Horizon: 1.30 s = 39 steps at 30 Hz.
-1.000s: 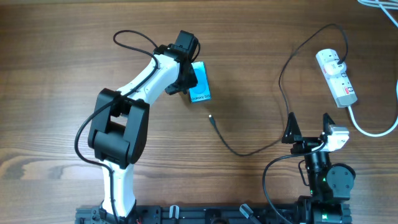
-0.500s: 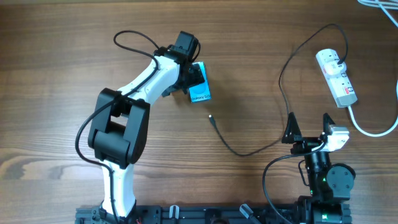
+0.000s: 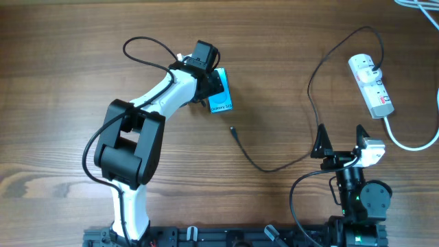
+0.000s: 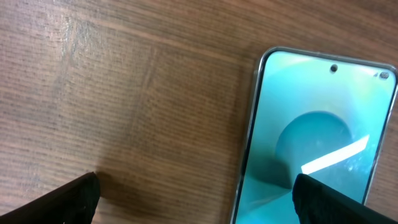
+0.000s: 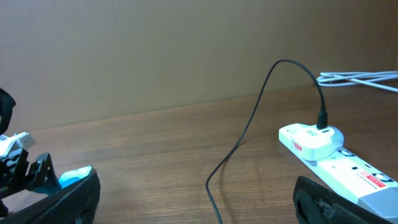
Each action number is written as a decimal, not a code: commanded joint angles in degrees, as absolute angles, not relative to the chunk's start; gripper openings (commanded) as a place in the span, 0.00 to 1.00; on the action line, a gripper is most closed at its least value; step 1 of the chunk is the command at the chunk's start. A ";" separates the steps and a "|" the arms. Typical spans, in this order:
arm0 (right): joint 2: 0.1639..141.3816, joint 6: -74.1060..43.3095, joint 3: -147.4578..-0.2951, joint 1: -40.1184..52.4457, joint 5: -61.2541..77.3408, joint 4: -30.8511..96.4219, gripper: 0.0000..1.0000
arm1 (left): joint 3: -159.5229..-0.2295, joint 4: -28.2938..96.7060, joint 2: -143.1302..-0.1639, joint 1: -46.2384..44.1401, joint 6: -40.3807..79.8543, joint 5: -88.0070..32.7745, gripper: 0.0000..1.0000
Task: Plug charger to phone and switch on socket
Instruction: 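Lower the left gripper and close it on the phone's edge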
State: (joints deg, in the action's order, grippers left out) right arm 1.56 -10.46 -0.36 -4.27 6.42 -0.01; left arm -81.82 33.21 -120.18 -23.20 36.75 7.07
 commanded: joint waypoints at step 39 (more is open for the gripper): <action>1.34 -10.63 -0.30 -4.34 6.44 -0.34 1.00 | -80.44 33.50 -122.45 -27.83 28.69 -4.45 1.00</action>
